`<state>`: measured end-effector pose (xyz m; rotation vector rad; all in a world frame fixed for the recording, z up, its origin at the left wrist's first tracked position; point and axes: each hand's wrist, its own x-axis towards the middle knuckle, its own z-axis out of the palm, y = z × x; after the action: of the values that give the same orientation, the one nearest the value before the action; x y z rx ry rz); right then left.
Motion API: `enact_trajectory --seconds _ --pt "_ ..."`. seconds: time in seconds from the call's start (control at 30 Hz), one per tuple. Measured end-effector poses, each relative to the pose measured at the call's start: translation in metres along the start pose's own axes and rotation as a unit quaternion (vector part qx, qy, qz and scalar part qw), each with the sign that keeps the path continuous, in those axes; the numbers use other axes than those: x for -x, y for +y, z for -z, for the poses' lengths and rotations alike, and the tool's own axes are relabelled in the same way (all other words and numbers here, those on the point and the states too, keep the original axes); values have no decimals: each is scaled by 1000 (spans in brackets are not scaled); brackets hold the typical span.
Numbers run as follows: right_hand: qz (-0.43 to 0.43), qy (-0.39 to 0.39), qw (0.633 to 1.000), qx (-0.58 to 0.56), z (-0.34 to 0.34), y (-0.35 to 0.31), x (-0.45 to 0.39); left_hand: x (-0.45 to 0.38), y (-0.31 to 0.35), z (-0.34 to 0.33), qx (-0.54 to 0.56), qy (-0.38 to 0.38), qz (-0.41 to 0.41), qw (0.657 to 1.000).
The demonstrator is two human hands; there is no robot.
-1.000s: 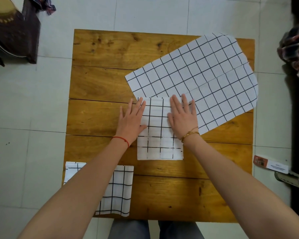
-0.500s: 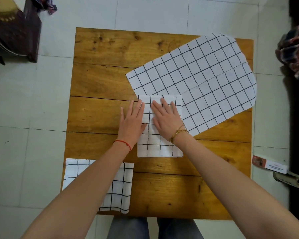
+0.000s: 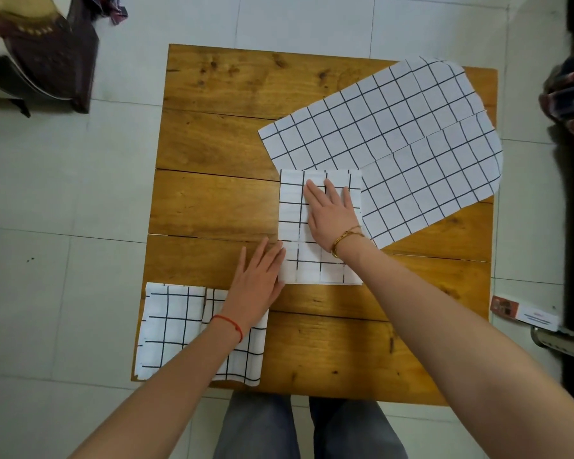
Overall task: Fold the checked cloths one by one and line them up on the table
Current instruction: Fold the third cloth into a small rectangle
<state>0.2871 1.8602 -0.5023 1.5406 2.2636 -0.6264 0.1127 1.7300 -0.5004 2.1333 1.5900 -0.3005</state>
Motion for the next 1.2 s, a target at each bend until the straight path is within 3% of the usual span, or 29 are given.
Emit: enact_trajectory --seconds 0.23,0.37,0.43,0.53,0.6,0.67,0.87,1.0,1.2 --pt "10 23 1000 -2 -2 2 0 23 8 -7 15 7 -5 1000" --pt "13 125 989 -72 0 12 8 16 8 1 82 60 3 995" --pt "-29 203 971 -120 2 22 17 6 8 10 134 84 42 986" --pt "-198 265 918 -218 3 40 33 -16 5 21 212 129 134 959" --pt "-310 260 861 -308 2 48 44 -32 3 26 270 143 194 932" --pt "-350 226 834 -361 -3 53 53 -47 4 28 321 131 239 907" --pt "-370 127 818 -421 -12 53 52 -70 12 31 389 96 307 863" --pt "-375 107 804 -449 -12 48 49 -74 15 31 403 100 314 854" --pt "-358 103 799 -472 -11 45 50 -74 15 40 458 113 343 812"
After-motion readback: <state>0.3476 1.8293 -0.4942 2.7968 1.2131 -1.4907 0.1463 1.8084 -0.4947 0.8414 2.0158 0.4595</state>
